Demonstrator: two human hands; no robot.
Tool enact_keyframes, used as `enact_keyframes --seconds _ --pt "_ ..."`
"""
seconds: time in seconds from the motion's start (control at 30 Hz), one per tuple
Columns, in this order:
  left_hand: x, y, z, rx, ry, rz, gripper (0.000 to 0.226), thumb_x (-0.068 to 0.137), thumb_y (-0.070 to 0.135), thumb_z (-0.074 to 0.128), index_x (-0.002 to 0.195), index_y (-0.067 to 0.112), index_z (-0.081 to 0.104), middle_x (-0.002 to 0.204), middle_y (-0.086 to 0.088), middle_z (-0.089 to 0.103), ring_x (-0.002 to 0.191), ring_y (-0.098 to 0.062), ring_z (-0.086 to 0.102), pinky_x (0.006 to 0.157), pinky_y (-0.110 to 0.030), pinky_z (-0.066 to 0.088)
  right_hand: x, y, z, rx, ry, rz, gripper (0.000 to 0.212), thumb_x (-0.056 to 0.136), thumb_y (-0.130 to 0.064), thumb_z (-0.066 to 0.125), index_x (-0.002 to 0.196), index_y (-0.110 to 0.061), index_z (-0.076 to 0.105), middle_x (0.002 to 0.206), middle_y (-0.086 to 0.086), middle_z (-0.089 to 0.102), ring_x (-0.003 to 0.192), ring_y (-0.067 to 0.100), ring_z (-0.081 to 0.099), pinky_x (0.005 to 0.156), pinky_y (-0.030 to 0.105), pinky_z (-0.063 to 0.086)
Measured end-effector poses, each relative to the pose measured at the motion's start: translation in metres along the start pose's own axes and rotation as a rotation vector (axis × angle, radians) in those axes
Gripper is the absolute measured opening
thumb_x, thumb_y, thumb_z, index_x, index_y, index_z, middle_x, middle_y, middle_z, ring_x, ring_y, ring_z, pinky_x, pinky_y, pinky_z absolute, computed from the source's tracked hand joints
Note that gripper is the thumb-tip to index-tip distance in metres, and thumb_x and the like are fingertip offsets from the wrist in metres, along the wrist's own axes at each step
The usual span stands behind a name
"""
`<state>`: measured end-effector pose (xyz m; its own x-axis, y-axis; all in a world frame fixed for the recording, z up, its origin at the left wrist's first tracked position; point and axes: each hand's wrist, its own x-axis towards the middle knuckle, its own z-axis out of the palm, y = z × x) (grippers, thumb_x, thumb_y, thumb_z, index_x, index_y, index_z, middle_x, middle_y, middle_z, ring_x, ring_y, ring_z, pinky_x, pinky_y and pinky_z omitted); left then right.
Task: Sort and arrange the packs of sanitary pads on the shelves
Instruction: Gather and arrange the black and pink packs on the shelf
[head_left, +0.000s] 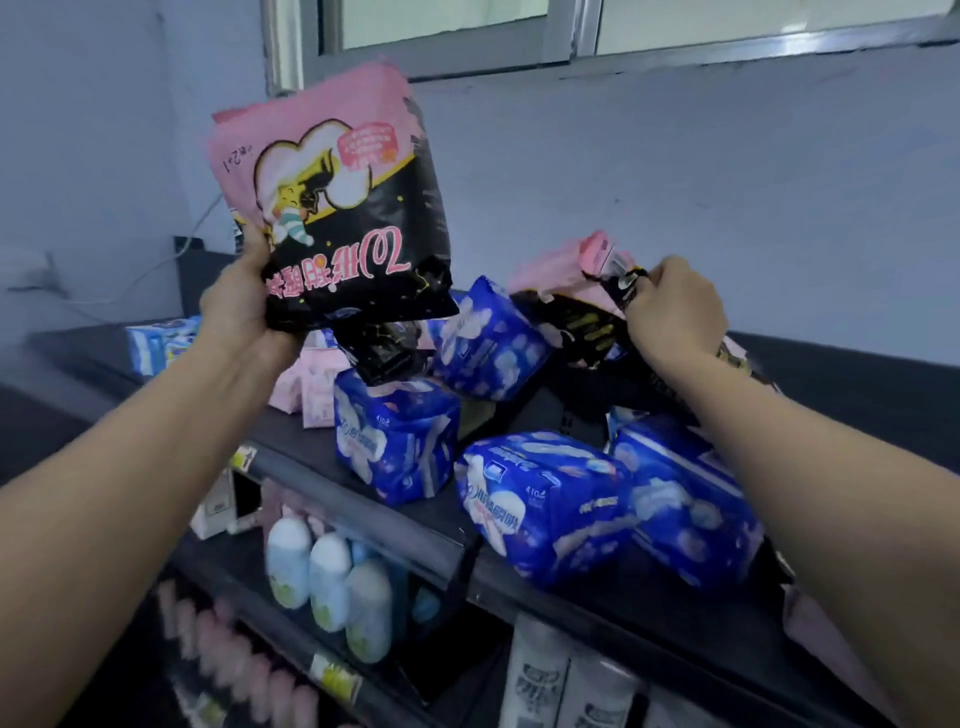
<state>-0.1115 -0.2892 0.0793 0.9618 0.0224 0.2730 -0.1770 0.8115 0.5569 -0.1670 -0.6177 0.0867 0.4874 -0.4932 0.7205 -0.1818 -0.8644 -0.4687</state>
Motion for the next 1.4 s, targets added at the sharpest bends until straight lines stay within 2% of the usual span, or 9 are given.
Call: enact_keyframes --seconds 0.13,0.3,0.4,0.5,0.67,1.0,1.13,1.27,1.4 --pt "-0.038 0.017 -0.002 0.012 -0.009 0.054 0.040 0.100 0.042 0.044 0.124 0.014 0.060 0.113 -0.006 0.072 0.101 -0.021 0.070 0.072 -0.039 0.059 -0.010 -0.026 -0.016 0.225 0.051 0.020 0.025 0.099 -0.025 0.044 0.113 -0.008 0.056 0.117 0.017 0.063 0.110 0.038 0.055 0.082 0.040 0.041" --pt "-0.072 0.052 -0.006 0.133 0.074 0.110 0.045 0.099 0.045 0.043 0.128 0.015 0.058 0.109 -0.006 0.073 0.096 -0.021 0.071 0.066 -0.038 0.059 -0.033 -0.071 -0.016 0.452 0.016 0.000 0.019 0.098 -0.025 0.048 0.106 -0.010 0.058 0.112 0.012 0.065 0.107 0.033 0.058 0.079 0.035 0.040" --pt "-0.087 0.077 -0.014 0.165 0.155 0.158 0.033 0.100 0.038 0.044 0.111 0.012 0.062 0.100 -0.007 0.075 0.096 -0.021 0.071 0.075 -0.042 0.058 -0.054 -0.107 -0.010 0.548 -0.057 -0.036 0.013 0.098 -0.025 0.050 0.099 -0.015 0.057 0.108 0.010 0.066 0.103 0.030 0.059 0.073 0.030 0.034" --pt "-0.097 0.104 -0.033 0.193 0.250 0.209 0.028 0.097 0.033 0.052 0.110 0.010 0.062 0.112 -0.011 0.071 0.101 -0.023 0.069 0.084 -0.046 0.056 -0.079 -0.150 -0.001 0.653 -0.148 -0.057 0.011 0.098 -0.025 0.051 0.090 -0.018 0.050 0.097 0.005 0.063 0.097 0.028 0.059 0.072 0.030 0.038" --pt "-0.106 0.164 -0.092 0.240 0.416 0.299 0.045 0.081 0.029 0.071 0.119 0.004 0.063 0.110 -0.015 0.071 0.093 -0.031 0.072 0.077 -0.052 0.057 -0.125 -0.235 0.020 0.782 -0.259 -0.125 0.011 0.096 -0.024 0.053 0.086 -0.021 0.050 0.093 0.005 0.064 0.096 0.027 0.059 0.070 0.028 0.032" --pt "-0.126 0.323 -0.231 0.388 0.693 0.424 0.036 0.083 0.033 0.073 0.107 0.007 0.066 0.101 -0.012 0.074 0.087 -0.029 0.073 0.074 -0.054 0.058 -0.232 -0.435 0.070 0.982 -0.482 -0.165 0.012 0.096 -0.025 0.053 0.088 -0.016 0.054 0.088 0.000 0.057 0.083 0.019 0.048 0.068 0.027 0.029" --pt "-0.148 0.388 -0.278 0.410 0.790 0.477 0.042 0.082 0.032 0.074 0.113 0.005 0.064 0.104 -0.013 0.073 0.087 -0.029 0.073 0.073 -0.052 0.059 -0.283 -0.513 0.085 1.065 -0.600 -0.172 0.015 0.096 -0.025 0.053 0.090 -0.012 0.059 0.085 0.001 0.058 0.079 0.020 0.050 0.066 0.028 0.032" --pt "-0.176 0.450 -0.323 0.439 0.899 0.537 0.030 0.083 0.030 0.075 0.099 0.006 0.065 0.103 -0.013 0.073 0.088 -0.030 0.072 0.077 -0.052 0.058 -0.337 -0.589 0.097 1.162 -0.703 -0.138 0.019 0.095 -0.024 0.055 0.077 -0.018 0.052 0.072 -0.006 0.053 0.066 0.011 0.048 0.057 0.029 0.032" --pt "-0.204 0.505 -0.365 0.448 1.020 0.616 0.024 0.083 0.026 0.075 0.091 0.007 0.065 0.102 -0.014 0.072 0.088 -0.029 0.071 0.080 -0.051 0.058 -0.389 -0.661 0.101 1.242 -0.791 -0.161 0.014 0.093 -0.023 0.057 0.082 -0.015 0.060 0.075 -0.007 0.056 0.065 0.005 0.048 0.052 0.023 0.031"
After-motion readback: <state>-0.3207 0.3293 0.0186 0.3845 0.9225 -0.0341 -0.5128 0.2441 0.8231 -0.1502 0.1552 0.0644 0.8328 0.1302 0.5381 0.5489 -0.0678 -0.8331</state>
